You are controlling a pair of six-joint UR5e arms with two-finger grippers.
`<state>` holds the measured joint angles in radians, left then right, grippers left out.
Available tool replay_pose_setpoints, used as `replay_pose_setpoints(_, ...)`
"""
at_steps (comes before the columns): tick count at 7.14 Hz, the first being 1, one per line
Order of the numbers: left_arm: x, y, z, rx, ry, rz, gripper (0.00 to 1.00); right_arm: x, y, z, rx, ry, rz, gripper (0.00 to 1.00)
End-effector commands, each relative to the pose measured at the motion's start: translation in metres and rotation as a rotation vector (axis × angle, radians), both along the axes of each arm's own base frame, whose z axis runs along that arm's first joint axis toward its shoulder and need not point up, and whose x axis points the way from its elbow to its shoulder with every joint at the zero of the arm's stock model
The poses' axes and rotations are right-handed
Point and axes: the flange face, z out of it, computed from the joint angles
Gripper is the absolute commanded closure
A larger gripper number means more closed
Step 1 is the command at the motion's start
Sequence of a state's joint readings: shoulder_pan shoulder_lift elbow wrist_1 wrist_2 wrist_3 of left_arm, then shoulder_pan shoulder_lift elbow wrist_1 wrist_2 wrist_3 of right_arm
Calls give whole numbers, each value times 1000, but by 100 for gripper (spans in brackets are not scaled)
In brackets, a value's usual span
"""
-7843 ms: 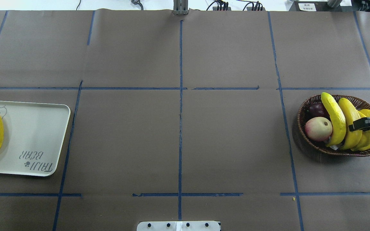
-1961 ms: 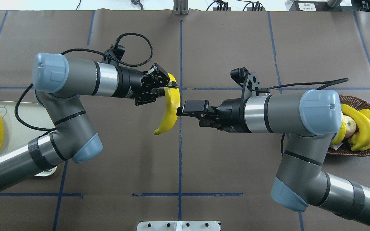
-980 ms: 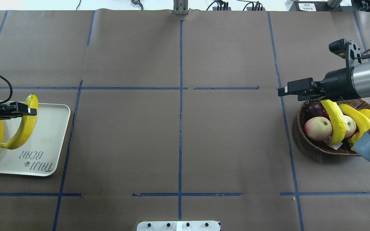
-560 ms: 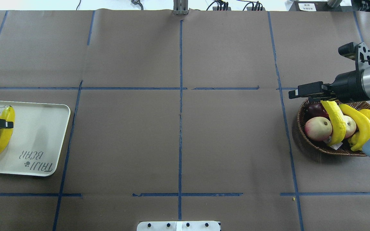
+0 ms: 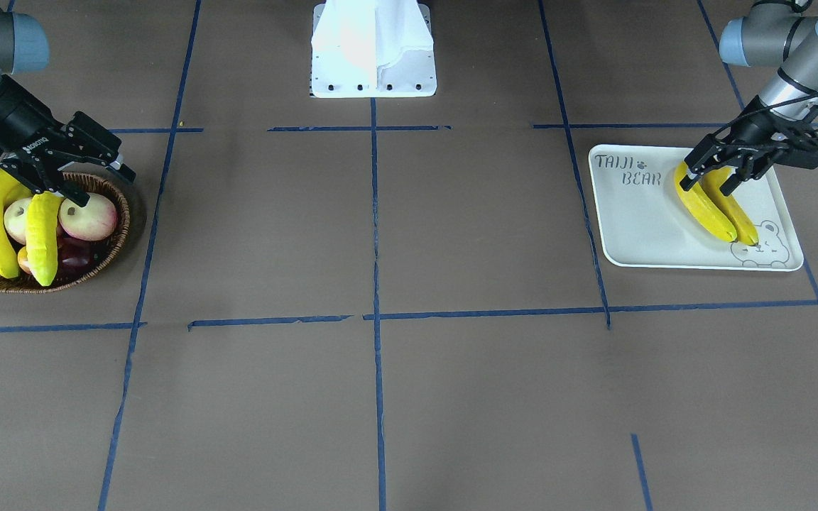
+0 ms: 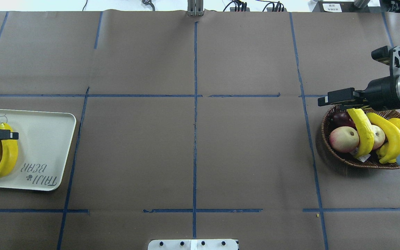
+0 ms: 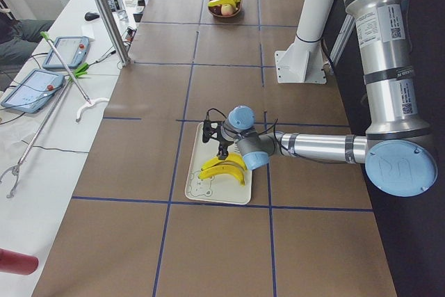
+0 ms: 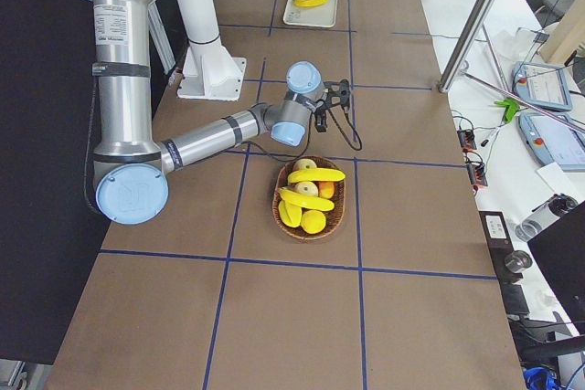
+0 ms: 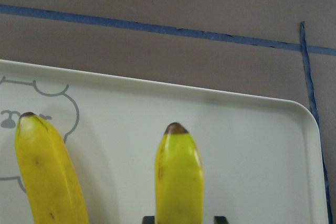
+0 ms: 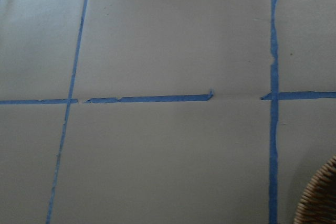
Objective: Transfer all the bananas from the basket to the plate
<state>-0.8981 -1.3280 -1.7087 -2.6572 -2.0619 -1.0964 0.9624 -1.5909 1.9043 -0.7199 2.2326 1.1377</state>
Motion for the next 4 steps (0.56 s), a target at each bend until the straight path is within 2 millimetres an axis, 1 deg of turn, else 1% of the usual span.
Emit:
replay_pose_setpoints(1,0,-6,-13,-12,42,33,1,36,12,49,77,96,-28,0)
replay_pose_setpoints(2,-3,-24,-32,-15,77,40,1,57,15,76,94,123,-60,0)
replay_pose_setpoints(3,-3,-30,-41,-31,81,43,1,70,22,105,94,154,-78,0)
replay_pose_setpoints(4,-3,-31,-41,-33,80,43,1,79,32,121,76,180,-86,0)
